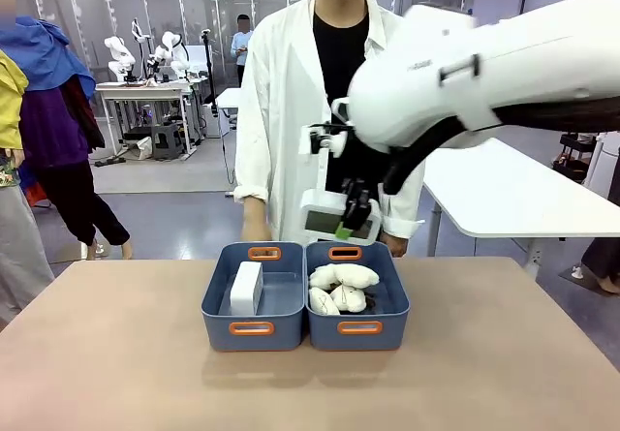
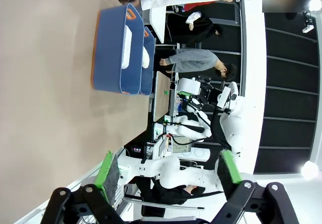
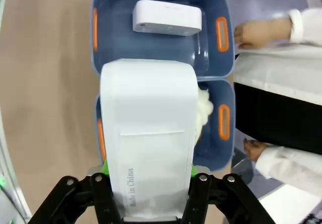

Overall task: Sort the digital clocks into the basket.
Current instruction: Pick up the Digital clock from the table and place it into the empty Plastic storage basket.

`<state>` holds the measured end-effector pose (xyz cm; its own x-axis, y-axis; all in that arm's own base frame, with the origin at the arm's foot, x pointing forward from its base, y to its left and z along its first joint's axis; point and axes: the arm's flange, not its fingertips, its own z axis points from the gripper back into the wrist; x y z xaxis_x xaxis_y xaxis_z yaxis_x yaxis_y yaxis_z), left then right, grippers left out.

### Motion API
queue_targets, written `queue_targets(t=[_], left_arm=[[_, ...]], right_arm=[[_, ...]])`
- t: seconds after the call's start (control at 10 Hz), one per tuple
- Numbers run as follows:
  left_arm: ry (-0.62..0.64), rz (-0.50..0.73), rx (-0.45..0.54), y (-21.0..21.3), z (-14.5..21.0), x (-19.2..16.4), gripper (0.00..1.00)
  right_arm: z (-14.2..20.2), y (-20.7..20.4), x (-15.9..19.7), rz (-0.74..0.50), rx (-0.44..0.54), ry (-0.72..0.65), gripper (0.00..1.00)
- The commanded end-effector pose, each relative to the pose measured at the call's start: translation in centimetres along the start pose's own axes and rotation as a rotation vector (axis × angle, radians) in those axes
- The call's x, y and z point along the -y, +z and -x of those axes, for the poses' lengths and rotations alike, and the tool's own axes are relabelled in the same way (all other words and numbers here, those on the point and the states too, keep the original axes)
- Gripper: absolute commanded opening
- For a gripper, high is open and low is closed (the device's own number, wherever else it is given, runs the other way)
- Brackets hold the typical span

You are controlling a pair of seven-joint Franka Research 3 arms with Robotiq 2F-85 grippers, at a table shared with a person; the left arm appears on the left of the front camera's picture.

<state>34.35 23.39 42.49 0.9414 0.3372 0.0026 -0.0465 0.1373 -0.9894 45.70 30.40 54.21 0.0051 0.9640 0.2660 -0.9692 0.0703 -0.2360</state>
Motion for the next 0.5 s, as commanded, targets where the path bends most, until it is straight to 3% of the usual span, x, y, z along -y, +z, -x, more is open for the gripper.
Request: queue_targets(t=[0.0, 0.4], left_arm=[[-0.017, 0.001, -0.007, 0.1, 0.6, 0.0, 1.0], [-0.017, 0.001, -0.007, 0.1, 0.6, 0.0, 1.0]], right_arm=[[-4.6, -1.3, 0.8, -0.035, -0.061, 0.035, 0.52], [-9.6, -7.8, 0.3, -0.091, -0.053, 0.275, 0.52]])
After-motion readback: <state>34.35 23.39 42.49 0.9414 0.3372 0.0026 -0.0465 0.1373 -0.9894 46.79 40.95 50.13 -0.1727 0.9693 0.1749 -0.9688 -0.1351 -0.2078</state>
